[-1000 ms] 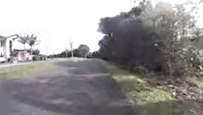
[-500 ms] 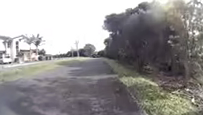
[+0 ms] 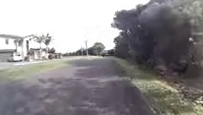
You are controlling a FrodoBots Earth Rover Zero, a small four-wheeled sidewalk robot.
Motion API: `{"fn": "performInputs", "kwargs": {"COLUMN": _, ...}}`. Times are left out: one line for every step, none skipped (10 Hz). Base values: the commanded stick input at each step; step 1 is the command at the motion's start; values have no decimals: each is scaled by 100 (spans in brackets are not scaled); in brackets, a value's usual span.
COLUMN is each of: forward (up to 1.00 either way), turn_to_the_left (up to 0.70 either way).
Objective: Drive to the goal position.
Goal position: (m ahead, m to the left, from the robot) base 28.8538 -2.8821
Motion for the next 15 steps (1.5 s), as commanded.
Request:
{"fn": "performInputs", "kwargs": {"forward": 70, "turn_to_the_left": 0}}
{"fn": "performInputs", "kwargs": {"forward": 70, "turn_to_the_left": 0}}
{"fn": "performInputs", "kwargs": {"forward": 70, "turn_to_the_left": 0}}
{"fn": "performInputs", "kwargs": {"forward": 70, "turn_to_the_left": 1}}
{"fn": "performInputs", "kwargs": {"forward": 70, "turn_to_the_left": 2}}
{"fn": "performInputs", "kwargs": {"forward": 70, "turn_to_the_left": 4}}
{"fn": "performInputs", "kwargs": {"forward": 70, "turn_to_the_left": 24}}
{"fn": "performInputs", "kwargs": {"forward": 70, "turn_to_the_left": 34}}
{"fn": "performInputs", "kwargs": {"forward": 70, "turn_to_the_left": 35}}
{"fn": "performInputs", "kwargs": {"forward": 70, "turn_to_the_left": 35}}
{"fn": "performInputs", "kwargs": {"forward": 70, "turn_to_the_left": 35}}
{"fn": "performInputs", "kwargs": {"forward": 70, "turn_to_the_left": 18}}
{"fn": "performInputs", "kwargs": {"forward": 70, "turn_to_the_left": 0}}
{"fn": "performInputs", "kwargs": {"forward": 70, "turn_to_the_left": 2}}
{"fn": "performInputs", "kwargs": {"forward": 70, "turn_to_the_left": 1}}
